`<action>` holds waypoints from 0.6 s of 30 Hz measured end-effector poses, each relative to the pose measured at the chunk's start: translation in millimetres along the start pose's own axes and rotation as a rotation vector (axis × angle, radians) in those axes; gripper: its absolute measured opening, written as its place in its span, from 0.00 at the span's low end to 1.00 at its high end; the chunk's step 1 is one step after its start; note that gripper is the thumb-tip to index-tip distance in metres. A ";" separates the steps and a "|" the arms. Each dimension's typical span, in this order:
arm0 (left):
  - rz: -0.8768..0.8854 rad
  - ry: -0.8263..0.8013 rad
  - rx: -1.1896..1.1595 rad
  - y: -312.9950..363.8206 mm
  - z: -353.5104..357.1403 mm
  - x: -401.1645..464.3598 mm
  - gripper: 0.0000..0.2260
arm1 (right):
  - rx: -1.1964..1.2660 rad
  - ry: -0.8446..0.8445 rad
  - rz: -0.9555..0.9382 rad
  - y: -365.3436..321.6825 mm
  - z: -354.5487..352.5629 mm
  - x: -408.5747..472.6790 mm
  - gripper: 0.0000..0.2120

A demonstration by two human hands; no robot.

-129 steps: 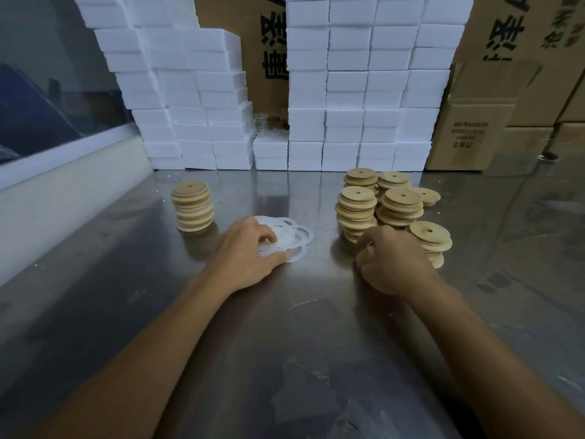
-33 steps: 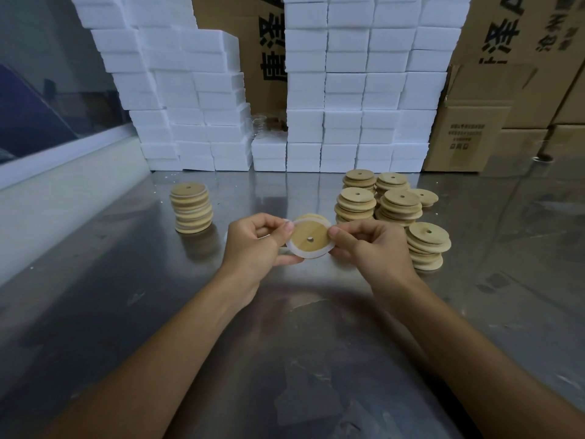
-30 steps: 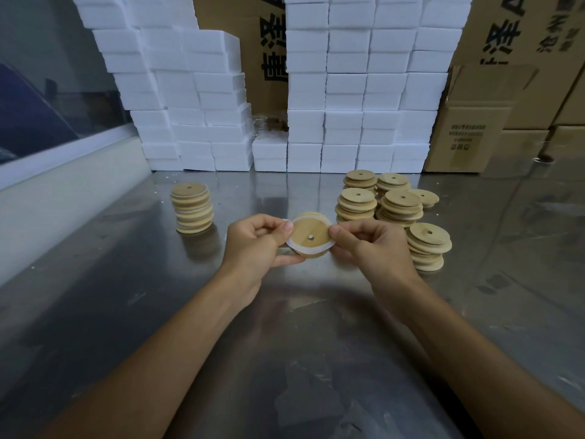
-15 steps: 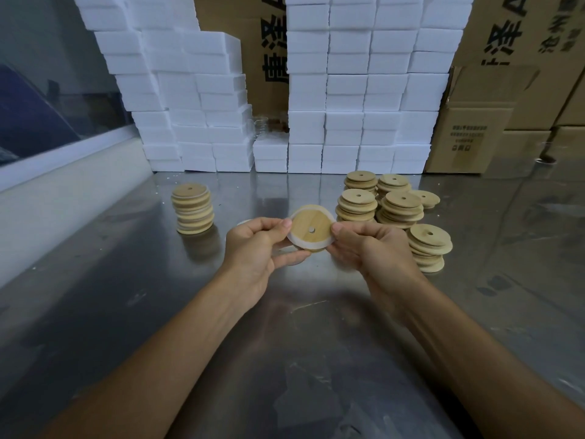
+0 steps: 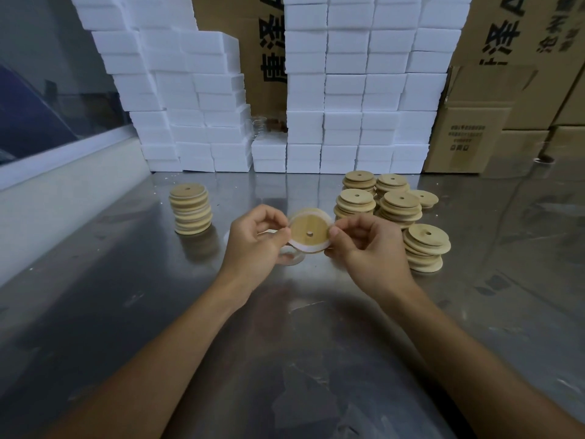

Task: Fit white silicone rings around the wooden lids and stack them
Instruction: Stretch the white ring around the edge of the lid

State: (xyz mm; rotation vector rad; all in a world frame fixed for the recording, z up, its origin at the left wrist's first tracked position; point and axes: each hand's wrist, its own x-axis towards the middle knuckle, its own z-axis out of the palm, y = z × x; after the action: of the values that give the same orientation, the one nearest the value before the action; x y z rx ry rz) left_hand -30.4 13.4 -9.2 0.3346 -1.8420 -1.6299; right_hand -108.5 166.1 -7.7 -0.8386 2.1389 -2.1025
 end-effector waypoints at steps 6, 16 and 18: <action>0.232 -0.036 0.236 -0.8 2.1 -0.6 0.12 | -0.350 -0.035 -0.268 4.3 1.3 -5.9 0.02; 0.062 0.022 0.031 0.4 6.5 -1.9 0.14 | -0.179 0.035 -0.112 9.2 1.7 2.0 0.08; 0.010 0.011 -0.023 2.0 7.0 -1.6 0.14 | -0.155 0.047 -0.078 8.4 -0.4 3.2 0.10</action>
State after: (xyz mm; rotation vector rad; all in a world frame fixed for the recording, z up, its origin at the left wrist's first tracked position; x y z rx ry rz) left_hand -33.0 20.3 -8.0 0.3228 -1.8128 -1.6385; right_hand -114.3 164.8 -14.4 -0.9081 2.3559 -2.0318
